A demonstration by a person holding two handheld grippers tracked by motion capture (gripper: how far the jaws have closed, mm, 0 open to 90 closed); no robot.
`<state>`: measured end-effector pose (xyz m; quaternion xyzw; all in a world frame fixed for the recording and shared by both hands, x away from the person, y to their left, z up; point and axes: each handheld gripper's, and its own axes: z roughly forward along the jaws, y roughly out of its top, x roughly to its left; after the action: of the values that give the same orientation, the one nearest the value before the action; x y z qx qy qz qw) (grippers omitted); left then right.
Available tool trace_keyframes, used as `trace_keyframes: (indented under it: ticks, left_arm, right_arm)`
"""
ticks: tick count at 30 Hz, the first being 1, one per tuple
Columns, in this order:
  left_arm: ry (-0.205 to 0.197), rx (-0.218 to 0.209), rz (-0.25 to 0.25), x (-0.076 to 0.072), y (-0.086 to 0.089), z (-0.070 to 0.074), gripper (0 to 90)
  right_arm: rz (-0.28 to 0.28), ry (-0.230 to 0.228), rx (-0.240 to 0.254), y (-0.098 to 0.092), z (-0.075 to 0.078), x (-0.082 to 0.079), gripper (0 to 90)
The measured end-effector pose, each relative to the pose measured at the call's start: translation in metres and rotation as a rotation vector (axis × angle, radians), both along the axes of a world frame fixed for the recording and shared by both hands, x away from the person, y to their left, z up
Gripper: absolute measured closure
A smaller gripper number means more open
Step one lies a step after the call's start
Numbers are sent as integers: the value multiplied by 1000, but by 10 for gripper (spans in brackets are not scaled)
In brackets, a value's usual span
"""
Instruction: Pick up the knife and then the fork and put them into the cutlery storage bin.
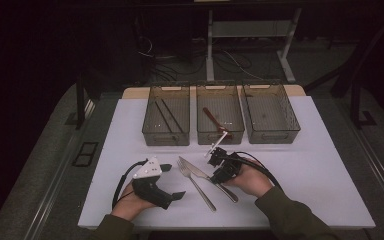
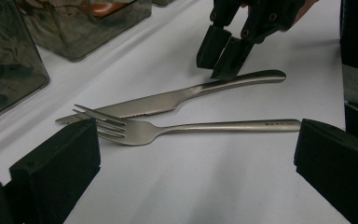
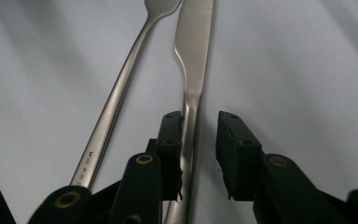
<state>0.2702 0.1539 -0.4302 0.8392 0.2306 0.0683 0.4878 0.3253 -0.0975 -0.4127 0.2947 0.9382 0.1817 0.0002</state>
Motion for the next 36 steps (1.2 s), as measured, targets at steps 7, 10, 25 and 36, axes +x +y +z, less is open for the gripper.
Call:
trace_keyframes:
  ticks: [7,10,25,36]
  left_arm:
    - [-1,-3,1,0,0,0,0]
    - [-1,-4,1,0,-1,0,0]
    - [-1,-3,-1,0,-1,-1,0]
    - [-1,-1,0,0,-1,0,0]
  right_arm:
    - [32,23,-62,9,-6,1,766]
    - [31,30,-92,13,-7,1,770]
    - [-16,25,-142,21,-7,-2,796]
    - [-8,11,-99,14,-8,-3,800]
